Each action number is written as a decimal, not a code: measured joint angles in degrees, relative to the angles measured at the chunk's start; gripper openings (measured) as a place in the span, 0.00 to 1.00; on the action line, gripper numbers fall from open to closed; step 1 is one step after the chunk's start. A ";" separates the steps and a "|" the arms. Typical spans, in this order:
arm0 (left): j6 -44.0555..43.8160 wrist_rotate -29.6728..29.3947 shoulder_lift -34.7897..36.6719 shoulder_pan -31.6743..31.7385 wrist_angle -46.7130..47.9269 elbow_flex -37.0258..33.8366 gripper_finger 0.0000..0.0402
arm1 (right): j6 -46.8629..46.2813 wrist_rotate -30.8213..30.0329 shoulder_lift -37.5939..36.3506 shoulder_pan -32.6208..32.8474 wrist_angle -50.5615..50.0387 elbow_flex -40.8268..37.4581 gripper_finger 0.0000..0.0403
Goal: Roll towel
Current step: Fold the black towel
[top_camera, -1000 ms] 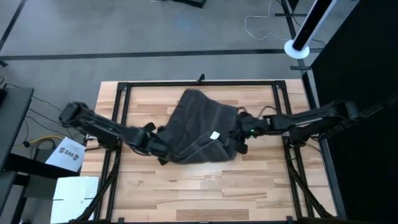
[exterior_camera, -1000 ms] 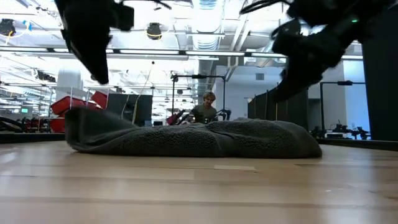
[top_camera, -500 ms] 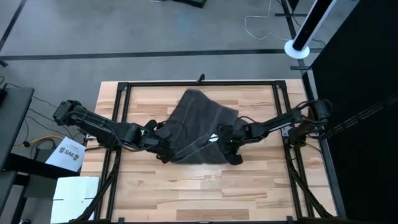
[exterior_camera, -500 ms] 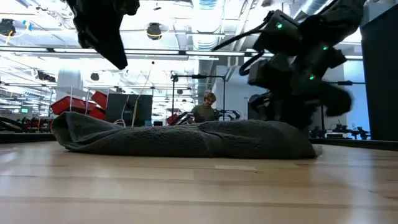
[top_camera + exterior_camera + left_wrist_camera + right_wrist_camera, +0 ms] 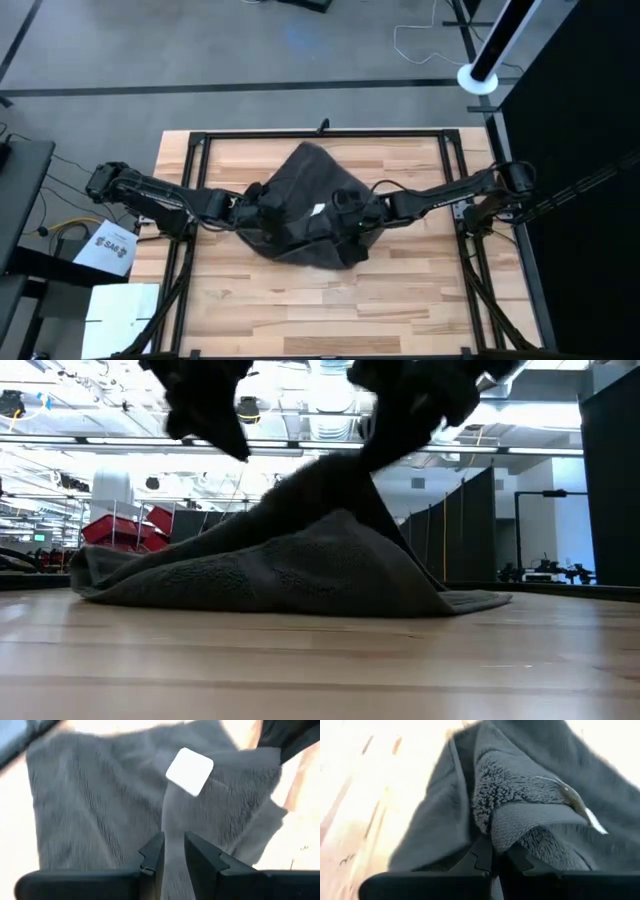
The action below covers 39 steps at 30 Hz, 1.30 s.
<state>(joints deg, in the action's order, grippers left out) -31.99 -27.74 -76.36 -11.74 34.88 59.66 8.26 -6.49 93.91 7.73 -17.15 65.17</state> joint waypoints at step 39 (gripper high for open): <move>1.47 75.36 -27.29 16.17 -51.35 0.07 0.60 | 17.67 0.15 0.09 4.90 -9.35 2.25 0.00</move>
<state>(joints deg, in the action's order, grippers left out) -30.52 47.62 -103.65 4.42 -16.47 59.72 25.93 -6.34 94.00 12.62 -26.50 67.42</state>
